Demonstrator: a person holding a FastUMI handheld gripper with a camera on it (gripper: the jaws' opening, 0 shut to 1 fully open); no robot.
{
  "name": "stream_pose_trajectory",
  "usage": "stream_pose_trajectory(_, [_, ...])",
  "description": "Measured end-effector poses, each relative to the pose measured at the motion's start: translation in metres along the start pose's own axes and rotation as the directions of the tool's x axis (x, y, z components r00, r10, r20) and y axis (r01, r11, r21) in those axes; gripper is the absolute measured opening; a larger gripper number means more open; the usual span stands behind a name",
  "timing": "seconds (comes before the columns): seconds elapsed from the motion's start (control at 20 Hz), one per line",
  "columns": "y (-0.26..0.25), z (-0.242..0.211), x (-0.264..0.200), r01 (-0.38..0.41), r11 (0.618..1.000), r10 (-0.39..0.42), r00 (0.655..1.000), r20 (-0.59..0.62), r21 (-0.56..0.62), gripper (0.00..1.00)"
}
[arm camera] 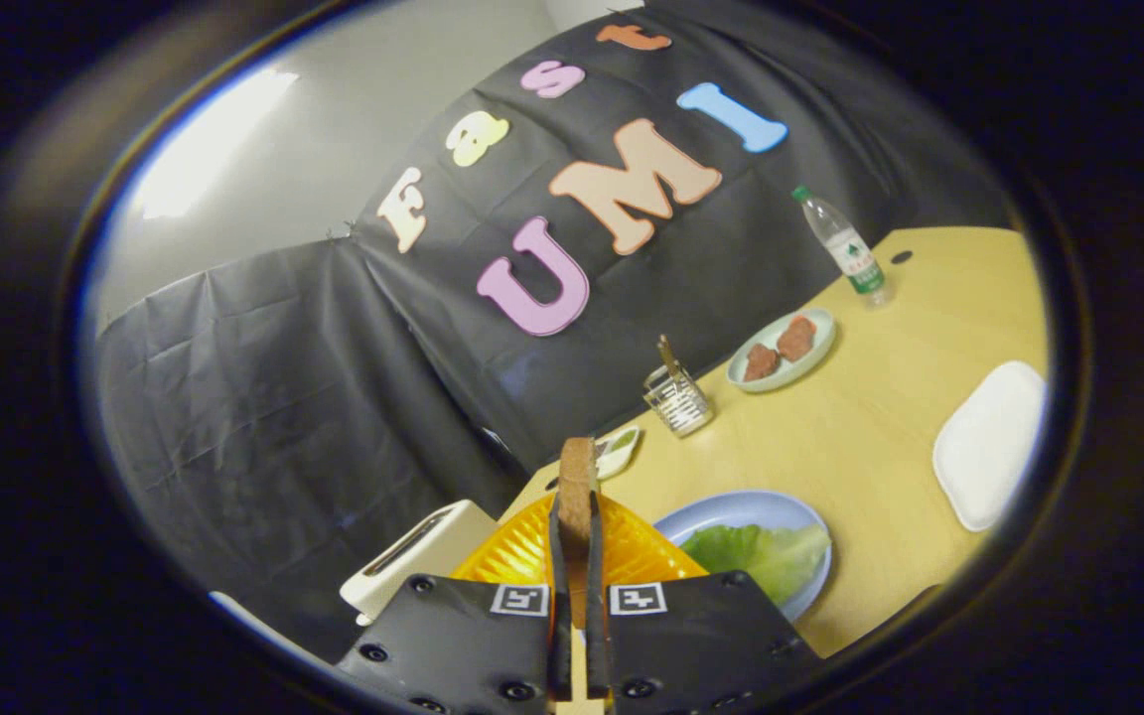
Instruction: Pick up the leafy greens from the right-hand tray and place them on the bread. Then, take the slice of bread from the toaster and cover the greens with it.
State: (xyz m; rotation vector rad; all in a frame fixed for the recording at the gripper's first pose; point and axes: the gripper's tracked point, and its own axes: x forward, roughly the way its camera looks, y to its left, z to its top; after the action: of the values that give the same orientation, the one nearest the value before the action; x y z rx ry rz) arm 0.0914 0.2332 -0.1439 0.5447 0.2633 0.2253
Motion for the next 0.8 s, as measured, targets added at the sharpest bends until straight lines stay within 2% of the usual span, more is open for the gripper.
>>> stream_pose_trajectory(0.2, [-0.030,-0.026,0.004,0.061,0.998,-0.061,0.996,-0.059,-0.003,0.08])
stream_pose_trajectory(0.45, [-0.057,-0.032,-0.001,0.128,0.984,-0.136,0.989,-0.062,-0.123,0.15])
stream_pose_trajectory(0.65, [-0.063,-0.031,-0.008,0.145,0.966,-0.163,0.984,-0.070,-0.213,0.19])
stream_pose_trajectory(0.8, [-0.072,-0.031,-0.011,0.167,0.946,-0.193,0.979,-0.069,-0.279,0.43])
